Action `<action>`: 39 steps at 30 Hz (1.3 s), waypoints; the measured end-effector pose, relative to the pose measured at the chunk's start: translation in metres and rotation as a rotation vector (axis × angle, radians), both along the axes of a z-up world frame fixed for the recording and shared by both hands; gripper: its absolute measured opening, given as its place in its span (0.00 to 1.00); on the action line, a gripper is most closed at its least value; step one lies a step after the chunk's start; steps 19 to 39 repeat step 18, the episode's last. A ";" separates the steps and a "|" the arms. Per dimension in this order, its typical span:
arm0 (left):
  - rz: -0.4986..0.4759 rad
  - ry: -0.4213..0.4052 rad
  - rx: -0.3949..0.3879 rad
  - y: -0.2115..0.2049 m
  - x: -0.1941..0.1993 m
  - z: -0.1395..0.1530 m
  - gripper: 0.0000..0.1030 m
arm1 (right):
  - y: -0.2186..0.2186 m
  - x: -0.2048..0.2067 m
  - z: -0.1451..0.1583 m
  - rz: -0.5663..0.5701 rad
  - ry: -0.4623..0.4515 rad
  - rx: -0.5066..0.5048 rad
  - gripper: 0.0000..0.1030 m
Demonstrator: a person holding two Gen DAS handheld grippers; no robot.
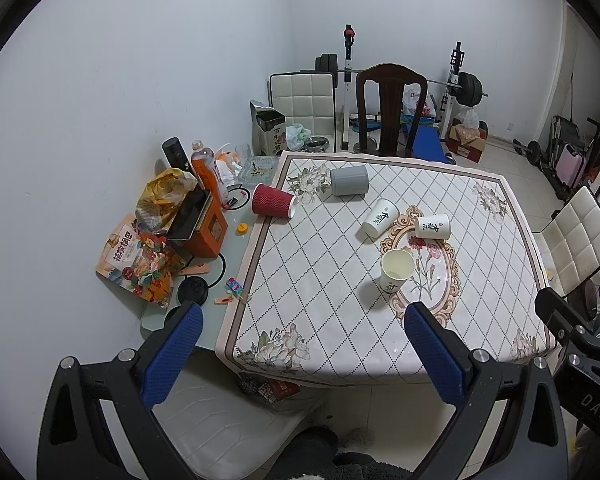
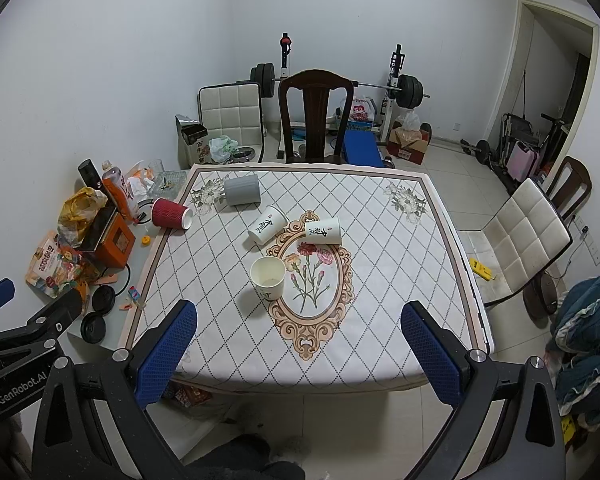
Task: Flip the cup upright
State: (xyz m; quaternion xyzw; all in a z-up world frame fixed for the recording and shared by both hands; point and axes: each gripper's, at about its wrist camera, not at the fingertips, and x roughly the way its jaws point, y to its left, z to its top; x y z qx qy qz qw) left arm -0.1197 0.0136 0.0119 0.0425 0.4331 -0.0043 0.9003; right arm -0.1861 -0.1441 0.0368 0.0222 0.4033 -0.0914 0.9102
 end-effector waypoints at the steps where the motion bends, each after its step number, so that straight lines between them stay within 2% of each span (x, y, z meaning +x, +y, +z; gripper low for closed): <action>1: -0.001 0.000 0.000 0.000 0.000 0.000 1.00 | 0.000 0.000 0.000 0.000 0.001 0.000 1.00; 39: 0.006 0.004 0.000 0.003 0.006 -0.001 1.00 | 0.000 0.003 -0.001 0.001 0.004 0.002 1.00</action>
